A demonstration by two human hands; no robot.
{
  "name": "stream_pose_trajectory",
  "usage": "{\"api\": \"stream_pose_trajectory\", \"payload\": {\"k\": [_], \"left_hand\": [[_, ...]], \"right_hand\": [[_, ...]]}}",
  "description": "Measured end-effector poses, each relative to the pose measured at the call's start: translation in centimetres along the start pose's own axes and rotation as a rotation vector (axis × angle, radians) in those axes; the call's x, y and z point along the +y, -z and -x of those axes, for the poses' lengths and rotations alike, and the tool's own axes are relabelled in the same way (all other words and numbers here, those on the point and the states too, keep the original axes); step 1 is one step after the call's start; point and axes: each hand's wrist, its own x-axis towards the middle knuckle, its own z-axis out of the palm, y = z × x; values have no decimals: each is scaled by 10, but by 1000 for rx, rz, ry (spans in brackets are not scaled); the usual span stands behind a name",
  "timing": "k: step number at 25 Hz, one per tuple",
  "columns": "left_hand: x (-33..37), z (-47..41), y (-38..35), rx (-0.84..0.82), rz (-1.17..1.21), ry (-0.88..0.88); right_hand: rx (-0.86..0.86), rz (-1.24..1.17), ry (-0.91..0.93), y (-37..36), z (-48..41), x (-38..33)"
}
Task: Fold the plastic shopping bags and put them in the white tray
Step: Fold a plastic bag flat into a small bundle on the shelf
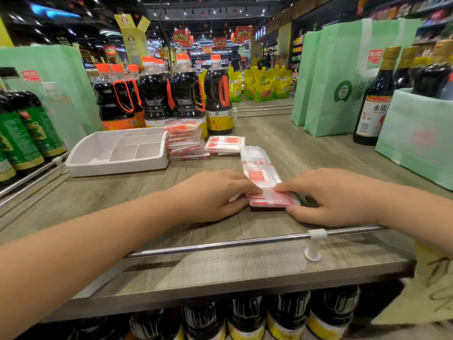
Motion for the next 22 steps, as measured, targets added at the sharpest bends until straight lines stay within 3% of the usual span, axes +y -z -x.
{"api": "stream_pose_trajectory", "payload": {"k": [5, 12, 16, 22], "left_hand": [[-8, 4, 0, -29, 197, 24], [-3, 2, -5, 86, 236, 53], [-2, 7, -4, 96, 282, 105], [0, 6, -1, 119, 464, 300]], "right_hand": [[44, -44, -5, -6, -7, 9], [21, -307, -20, -14, -8, 18], [113, -442, -46, -10, -4, 14], [88, -561, -171, -6, -4, 13]]}}
